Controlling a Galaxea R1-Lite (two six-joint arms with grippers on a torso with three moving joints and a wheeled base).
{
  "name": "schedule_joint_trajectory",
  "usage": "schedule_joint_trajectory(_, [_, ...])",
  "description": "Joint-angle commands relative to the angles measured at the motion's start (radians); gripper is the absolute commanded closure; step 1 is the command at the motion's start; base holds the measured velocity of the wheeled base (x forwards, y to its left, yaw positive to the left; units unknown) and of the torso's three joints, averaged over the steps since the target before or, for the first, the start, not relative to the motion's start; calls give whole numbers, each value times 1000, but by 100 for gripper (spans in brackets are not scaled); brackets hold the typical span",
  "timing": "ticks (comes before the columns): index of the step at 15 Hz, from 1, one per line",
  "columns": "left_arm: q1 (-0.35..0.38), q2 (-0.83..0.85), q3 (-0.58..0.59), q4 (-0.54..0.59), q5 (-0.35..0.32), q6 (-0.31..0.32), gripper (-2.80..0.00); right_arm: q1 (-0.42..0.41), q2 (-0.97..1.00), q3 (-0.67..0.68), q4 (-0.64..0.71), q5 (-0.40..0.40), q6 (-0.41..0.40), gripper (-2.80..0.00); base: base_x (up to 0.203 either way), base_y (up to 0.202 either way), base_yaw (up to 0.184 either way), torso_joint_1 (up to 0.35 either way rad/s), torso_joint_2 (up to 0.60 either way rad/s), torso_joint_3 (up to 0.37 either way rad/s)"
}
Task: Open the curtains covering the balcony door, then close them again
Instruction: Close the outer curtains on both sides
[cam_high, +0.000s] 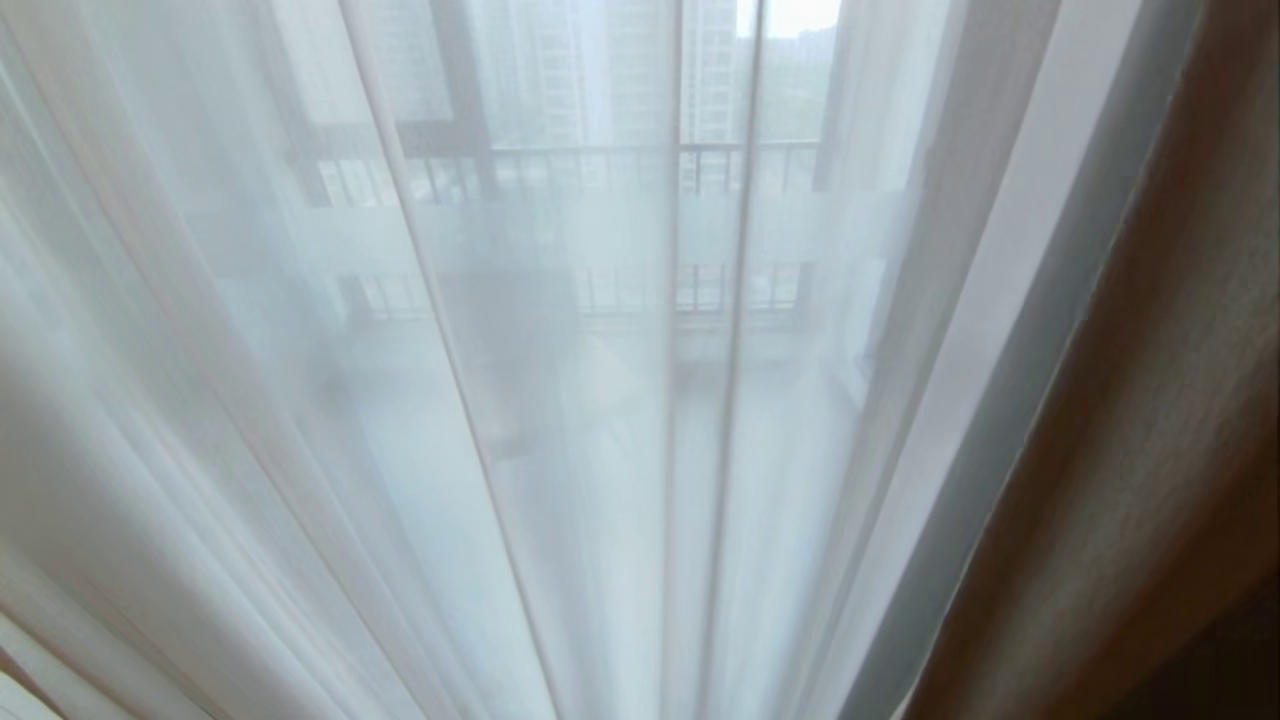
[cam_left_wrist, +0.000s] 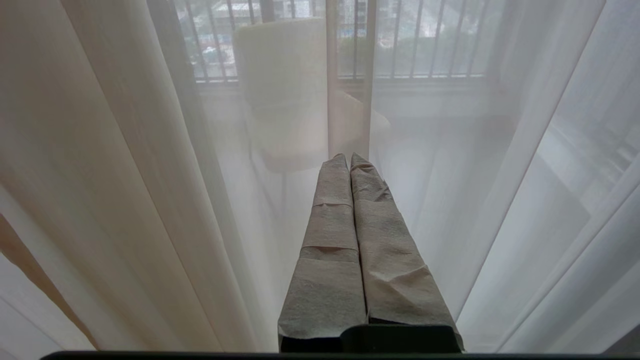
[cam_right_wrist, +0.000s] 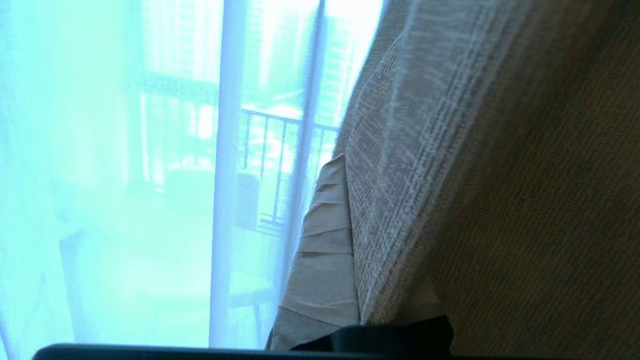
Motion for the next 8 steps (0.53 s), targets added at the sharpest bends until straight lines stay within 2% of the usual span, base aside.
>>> schedule_joint_trajectory(1, [0,0,0,0,0,0,0,42,40,-2,-1,1,-18,0,0,0,0,0,0,0])
schedule_joint_trajectory(4, [0,0,0,0,0,0,0,100,77,-3,-8,-13,-32,0,0,0,0,0,0,0])
schedule_joint_trajectory(7, [0,0,0,0,0,0,0,197,133,-8,-36,-121,-35,0,0,0,0,0,0,0])
schedule_joint_trajectory(8, [0,0,0,0,0,0,0,210,151,-8,-57,-133,-49,0,0,0,0,0,0,0])
